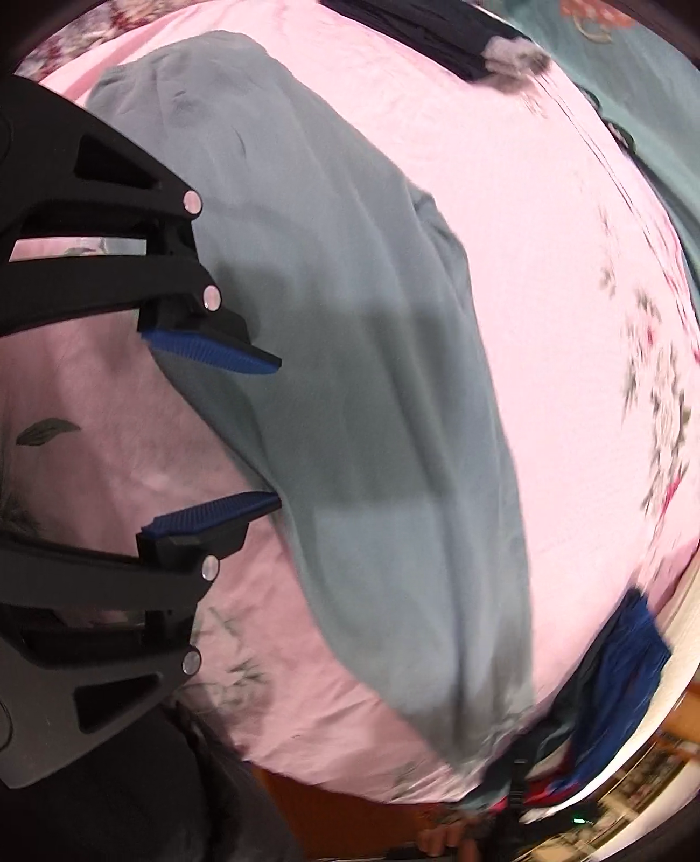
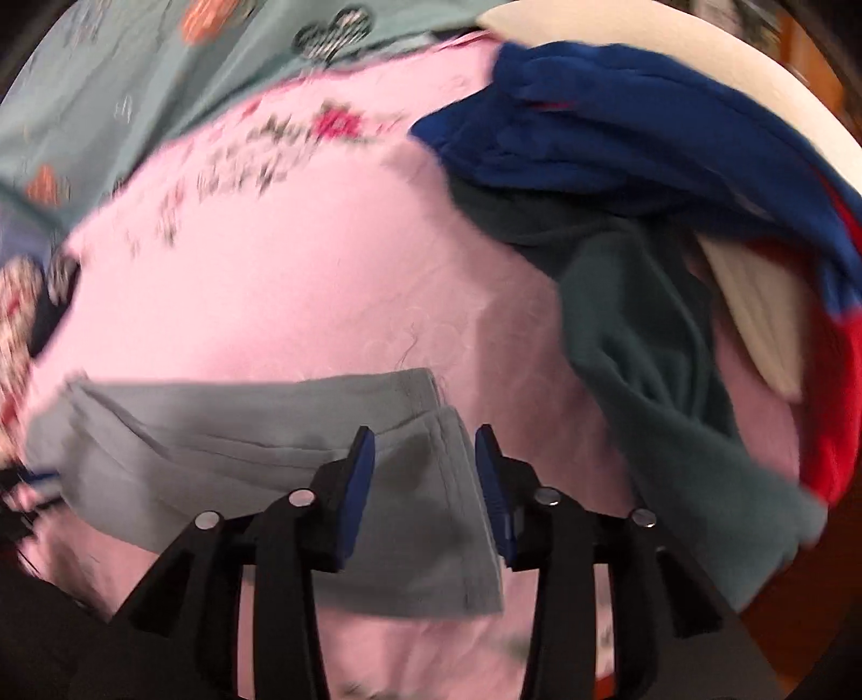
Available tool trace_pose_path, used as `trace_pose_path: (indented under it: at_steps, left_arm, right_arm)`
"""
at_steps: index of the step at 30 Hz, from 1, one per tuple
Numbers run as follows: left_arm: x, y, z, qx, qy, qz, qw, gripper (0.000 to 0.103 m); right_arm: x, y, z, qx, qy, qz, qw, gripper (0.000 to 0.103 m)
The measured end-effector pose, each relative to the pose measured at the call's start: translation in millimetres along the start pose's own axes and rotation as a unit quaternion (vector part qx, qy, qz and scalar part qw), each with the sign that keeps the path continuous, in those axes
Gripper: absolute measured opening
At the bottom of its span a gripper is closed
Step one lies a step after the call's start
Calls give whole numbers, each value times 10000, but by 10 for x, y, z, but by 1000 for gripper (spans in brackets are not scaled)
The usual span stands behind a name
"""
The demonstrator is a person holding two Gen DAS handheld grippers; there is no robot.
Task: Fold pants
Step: 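Open both tools and release the folded sweatpants onto the bed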
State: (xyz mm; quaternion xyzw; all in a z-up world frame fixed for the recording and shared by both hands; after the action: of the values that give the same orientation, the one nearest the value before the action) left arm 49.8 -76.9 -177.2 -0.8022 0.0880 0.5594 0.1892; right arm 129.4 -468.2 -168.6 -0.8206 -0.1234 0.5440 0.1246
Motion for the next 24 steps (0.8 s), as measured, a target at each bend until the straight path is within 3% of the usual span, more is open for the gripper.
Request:
trace_pose_path:
  at_steps: [1, 2, 5, 9, 11, 14, 15, 16, 17, 20, 22, 23, 24]
  left_arm:
    - [11, -38, -1, -91, -29, -86, 9999, 46]
    - [17, -47, -7, -150, -41, -154, 9998, 46]
    - [13, -80, -4, -384, -79, -257, 9989, 47]
    - [64, -119, 67, -538, -231, -303, 9978, 51]
    - [137, -97, 104, -517, -339, -350, 9975, 56]
    - [160, -80, 151, -465, -390, -401, 9973, 60]
    - [152, -82, 151, -447, -390, -404, 9974, 60]
    - [147, -86, 152, -429, -388, -405, 9975, 61]
    - [150, -87, 156, -408, -399, -402, 9976, 61]
    - [168, -95, 161, -362, -441, -399, 9976, 61]
    - [158, -116, 155, -349, -435, -409, 9976, 61]
    - [151, -126, 145, -338, -423, -422, 9976, 61]
    - [148, -134, 127, -331, -408, -432, 9977, 61]
  right_arm:
    - [101, -5, -12, -172, -218, 71, 9996, 8]
    - [134, 1, -3, -227, -340, 93, 9991, 0]
    - [-95, -13, -86, -386, 78, 74, 9992, 0]
    - [-437, 271, -248, 76, 960, 342, 9948, 0]
    - [-336, 396, -251, 223, 814, 288, 9960, 0]
    - [-177, 305, -212, 159, 307, -462, 9983, 1]
    - [-157, 229, -207, -7, 158, -556, 9983, 16]
    - [-129, 150, -166, -318, -9, -455, 9985, 48]
    - [-90, 74, -150, -663, -56, -198, 9976, 56]
    - [100, 37, -134, -1048, -368, 6, 9938, 56]
    - [214, 70, -144, -926, -685, -205, 9931, 13]
    - [213, 77, -145, -946, -751, -111, 9926, 5]
    - [161, 92, -166, -968, -740, -113, 9925, 3]
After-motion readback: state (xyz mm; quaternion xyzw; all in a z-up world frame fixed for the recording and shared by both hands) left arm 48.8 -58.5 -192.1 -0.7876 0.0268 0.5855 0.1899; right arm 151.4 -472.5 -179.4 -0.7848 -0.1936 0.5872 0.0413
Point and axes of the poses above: each gripper's, at about its wrist camera, not at the fingertips, and x roughly the way its jaws point, y to its right, z to its underside, the point moved 2 cm from there along x, roughly the way its jaws point, and after that the axes turned 15 degrees about -z, right-handed, at the moved point
